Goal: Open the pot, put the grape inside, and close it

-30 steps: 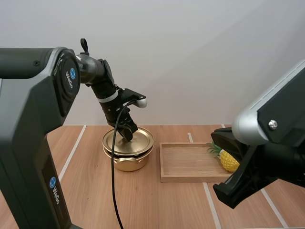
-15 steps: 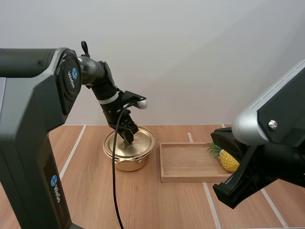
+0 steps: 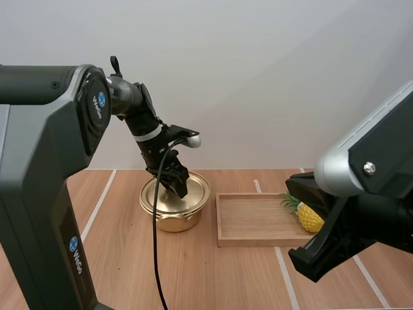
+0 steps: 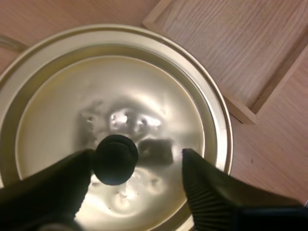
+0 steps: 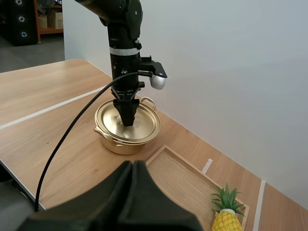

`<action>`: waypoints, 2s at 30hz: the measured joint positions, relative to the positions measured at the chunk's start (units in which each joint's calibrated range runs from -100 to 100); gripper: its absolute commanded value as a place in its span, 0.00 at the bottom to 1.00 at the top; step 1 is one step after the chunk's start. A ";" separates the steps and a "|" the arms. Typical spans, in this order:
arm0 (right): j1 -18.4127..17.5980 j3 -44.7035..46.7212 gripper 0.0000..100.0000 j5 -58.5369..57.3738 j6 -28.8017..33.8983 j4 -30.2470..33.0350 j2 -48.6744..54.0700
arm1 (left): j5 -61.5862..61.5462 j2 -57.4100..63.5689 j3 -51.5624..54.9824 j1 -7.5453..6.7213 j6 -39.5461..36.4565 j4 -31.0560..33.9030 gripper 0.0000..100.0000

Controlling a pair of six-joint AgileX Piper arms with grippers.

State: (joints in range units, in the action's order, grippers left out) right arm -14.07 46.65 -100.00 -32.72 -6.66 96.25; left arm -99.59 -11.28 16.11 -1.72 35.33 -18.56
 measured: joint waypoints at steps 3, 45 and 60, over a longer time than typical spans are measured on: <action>0.00 0.00 0.00 0.00 0.00 -0.12 0.00 | -0.13 0.23 0.00 0.00 -0.13 -0.12 1.00; 2.34 -13.90 0.00 0.00 6.89 8.78 0.00 | -0.41 57.36 -20.13 0.00 -17.39 11.44 0.00; 6.07 -14.16 0.00 0.00 8.54 9.03 0.09 | 4.14 78.61 -11.74 0.00 -27.25 11.44 0.00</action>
State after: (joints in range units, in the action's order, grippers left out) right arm -8.00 32.49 -100.00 -24.18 2.37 96.34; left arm -95.46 67.34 4.38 -1.72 8.07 -7.12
